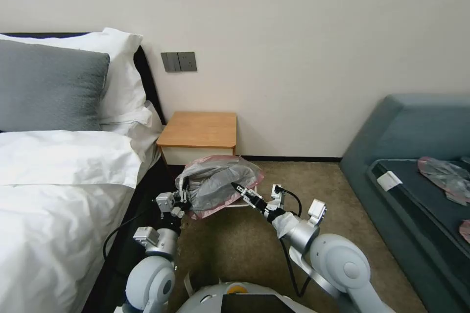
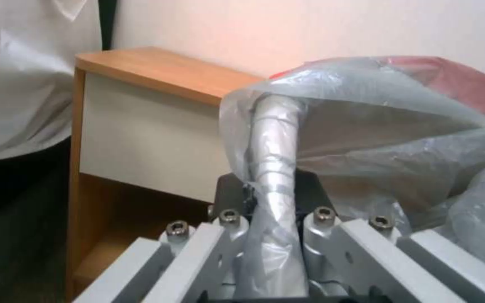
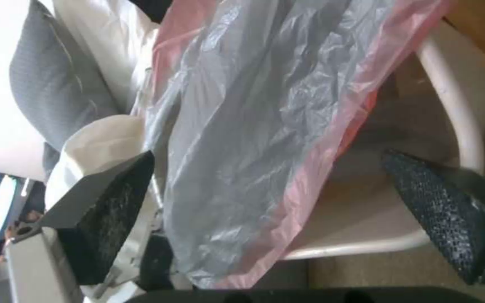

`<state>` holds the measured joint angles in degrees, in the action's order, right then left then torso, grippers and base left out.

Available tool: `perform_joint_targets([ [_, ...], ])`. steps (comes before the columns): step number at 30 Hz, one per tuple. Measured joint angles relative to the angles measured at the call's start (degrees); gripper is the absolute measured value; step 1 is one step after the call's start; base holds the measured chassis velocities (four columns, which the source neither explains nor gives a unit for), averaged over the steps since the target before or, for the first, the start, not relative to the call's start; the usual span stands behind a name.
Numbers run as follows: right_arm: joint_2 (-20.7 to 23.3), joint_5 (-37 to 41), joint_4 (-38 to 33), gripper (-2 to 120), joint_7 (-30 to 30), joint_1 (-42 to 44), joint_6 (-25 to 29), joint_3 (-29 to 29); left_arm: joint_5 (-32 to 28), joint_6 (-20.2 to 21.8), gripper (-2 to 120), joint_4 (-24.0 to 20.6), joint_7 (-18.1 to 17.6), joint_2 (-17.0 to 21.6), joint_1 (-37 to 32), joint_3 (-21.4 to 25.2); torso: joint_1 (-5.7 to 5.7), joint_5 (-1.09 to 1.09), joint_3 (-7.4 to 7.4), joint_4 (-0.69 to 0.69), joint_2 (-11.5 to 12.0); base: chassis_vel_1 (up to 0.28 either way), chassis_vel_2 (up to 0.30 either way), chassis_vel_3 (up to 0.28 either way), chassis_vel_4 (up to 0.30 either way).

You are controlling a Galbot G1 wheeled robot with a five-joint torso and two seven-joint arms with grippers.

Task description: Pick up the garbage bag from the table and place it over the trash can.

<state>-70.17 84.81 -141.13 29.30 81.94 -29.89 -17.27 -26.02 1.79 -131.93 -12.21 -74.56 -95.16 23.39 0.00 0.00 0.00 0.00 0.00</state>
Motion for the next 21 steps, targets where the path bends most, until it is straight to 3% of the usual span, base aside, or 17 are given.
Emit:
perform_joint_targets([
  [21,-0.9,-1.5,0.7,100,-0.8,-1.1,0.8,1.4,4.4,-1.9,5,0.8,2.2,0.0,0.0,-0.4,0.00,0.00,0.00,0.00,0.0,0.000,0.000,0.000,0.000],
])
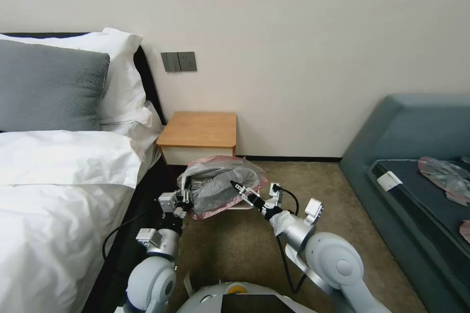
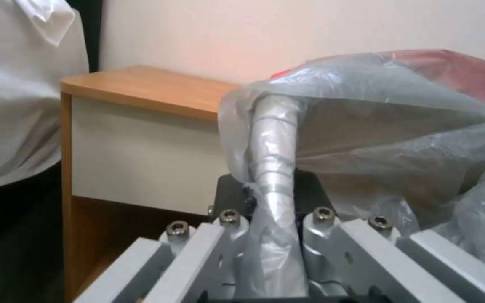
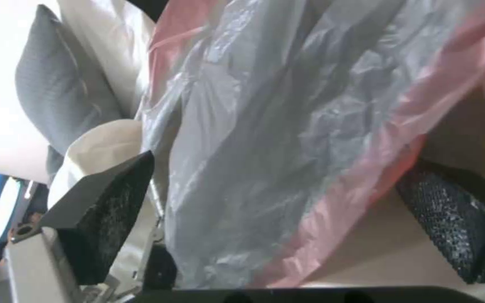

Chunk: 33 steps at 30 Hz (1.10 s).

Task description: Pick up the garbage bag from the table and place it over the trash can.

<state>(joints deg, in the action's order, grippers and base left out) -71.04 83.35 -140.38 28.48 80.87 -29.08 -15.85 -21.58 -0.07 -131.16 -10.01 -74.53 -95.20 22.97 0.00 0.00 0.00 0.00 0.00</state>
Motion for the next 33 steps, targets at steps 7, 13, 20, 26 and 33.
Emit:
perform_joint_targets([
  [7,-0.1,-0.5,0.2,88,-1.0,-0.1,0.2,0.4,-0.6,0.1,5,0.1,-0.2,0.0,0.0,0.0,0.00,0.00,0.00,0.00,0.0,0.000,0.000,0.000,0.000],
  [13,-0.2,-1.9,0.3,68,-2.3,0.2,0.3,0.4,-2.0,0.8,5,0.1,-1.1,0.0,0.3,0.0,0.00,0.00,0.00,0.00,0.0,0.000,0.000,0.000,0.000],
  [20,-0.7,-1.9,0.3,45,-2.7,0.2,0.3,0.4,-3.9,1.5,5,0.1,-1.7,-0.2,0.2,-0.1,0.00,0.00,0.00,0.00,0.0,0.000,0.000,0.000,0.000],
  [26,-1.1,-2.4,0.3,20,-3.4,0.1,0.3,0.5,-6.9,3.0,5,0.0,-2.9,-0.3,0.4,-0.4,0.00,0.00,0.00,0.00,0.0,0.000,0.000,0.000,0.000],
  [33,-1.5,-2.9,0.2,0,-3.7,0.5,0.2,0.7,-7.0,3.1,5,0.4,-2.9,-0.5,0.4,-0.8,0.00,0.00,0.00,-0.01,0.0,0.000,0.000,0.000,0.000],
])
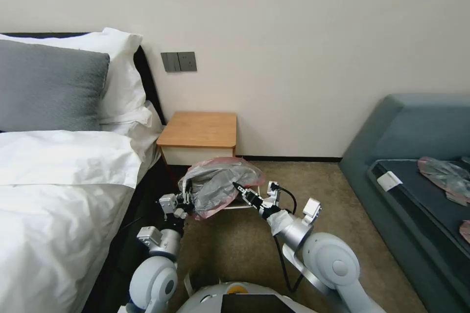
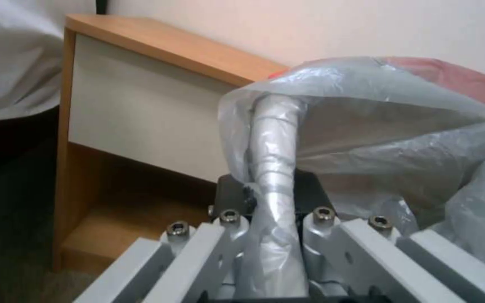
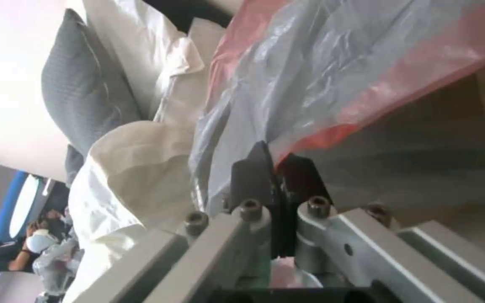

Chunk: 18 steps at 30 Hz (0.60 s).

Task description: Pick up the garbage bag from the table and place it over the trash can.

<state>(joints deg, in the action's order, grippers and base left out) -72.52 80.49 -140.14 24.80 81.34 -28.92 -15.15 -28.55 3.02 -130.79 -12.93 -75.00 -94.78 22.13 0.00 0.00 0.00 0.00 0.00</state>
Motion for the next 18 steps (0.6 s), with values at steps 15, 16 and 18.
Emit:
perform_joint_targets([
  [15,1.5,-0.9,-3.1,0,0.6,6.2,-1.6,0.1,-4.6,1.8,5,0.9,-4.5,-0.3,2.1,1.1,0.00,0.00,0.00,0.01,0.0,0.000,0.000,0.000,0.000],
  [16,1.5,-0.9,-3.1,0,0.6,6.2,-1.6,0.1,-4.6,1.8,5,0.9,-4.5,-0.3,2.1,1.1,0.00,0.00,0.00,0.01,0.0,0.000,0.000,0.000,0.000],
  [18,1.5,-1.0,-3.1,0,0.8,7.0,-1.8,0.1,-5.4,2.1,5,0.8,-4.9,-0.3,2.4,1.3,0.00,0.00,0.00,0.01,0.0,0.000,0.000,0.000,0.000],
])
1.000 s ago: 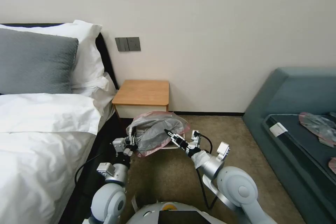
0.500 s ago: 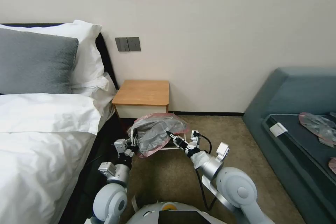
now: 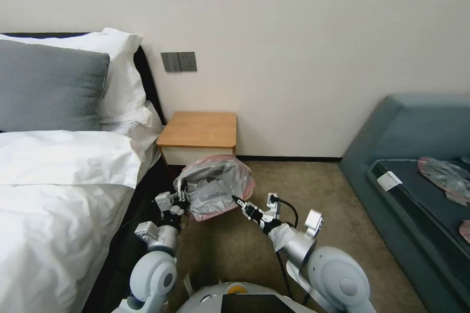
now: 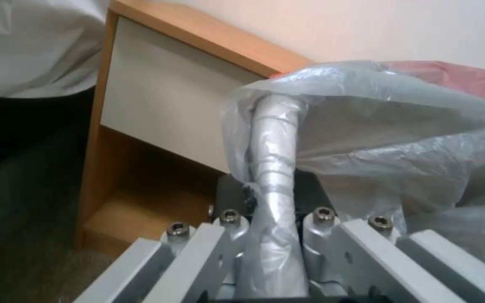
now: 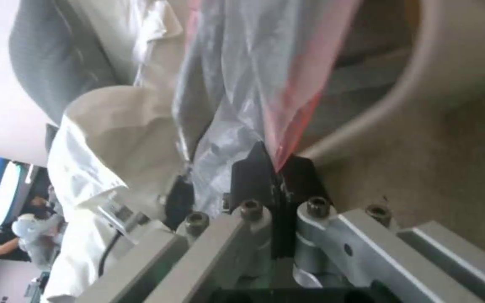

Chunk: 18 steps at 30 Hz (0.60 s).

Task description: Pick up the garbage bag from the table and place it over the trash can.

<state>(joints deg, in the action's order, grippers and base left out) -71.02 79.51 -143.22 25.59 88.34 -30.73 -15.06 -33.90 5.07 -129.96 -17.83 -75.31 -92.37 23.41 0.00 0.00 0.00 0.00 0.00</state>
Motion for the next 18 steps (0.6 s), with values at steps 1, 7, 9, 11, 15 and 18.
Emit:
perform_joint_targets([
  [1,0.0,-0.1,0.0,0,0.2,0.2,-0.1,0.1,-0.3,0.1,5,0.0,-0.2,0.0,0.1,0.1,0.00,0.00,0.00,0.00,0.0,0.000,0.000,0.000,0.000],
  [7,0.1,-1.2,-0.1,0,0.4,1.3,-1.1,0.7,-1.7,0.4,5,-0.3,-0.7,0.0,0.3,0.7,0.00,0.00,0.00,0.00,0.0,0.000,0.000,0.000,0.000],
  [9,0.2,-3.0,-0.1,0,0.5,1.3,-1.3,0.8,-2.7,0.7,5,-0.8,-0.9,0.0,0.3,1.1,0.00,0.00,0.00,0.00,0.0,0.000,0.000,0.000,0.000],
  [11,0.2,-4.2,0.2,0,0.5,1.2,-1.3,0.8,-3.2,0.9,5,-1.1,-1.1,0.0,0.3,1.3,0.00,0.00,0.00,0.00,0.0,0.000,0.000,0.000,0.000],
  [15,0.8,-6.8,1.5,0,0.2,0.3,-1.2,1.0,-3.7,1.0,5,-1.2,-1.1,0.0,0.3,1.7,0.00,0.00,0.00,-0.01,0.0,0.000,0.000,0.000,0.000],
  [18,1.2,-9.5,2.7,0,-0.9,-0.2,-1.2,1.0,-3.8,1.0,5,-1.2,-1.1,0.1,0.3,1.8,0.00,0.00,0.00,-0.01,0.0,0.000,0.000,0.000,0.000],
])
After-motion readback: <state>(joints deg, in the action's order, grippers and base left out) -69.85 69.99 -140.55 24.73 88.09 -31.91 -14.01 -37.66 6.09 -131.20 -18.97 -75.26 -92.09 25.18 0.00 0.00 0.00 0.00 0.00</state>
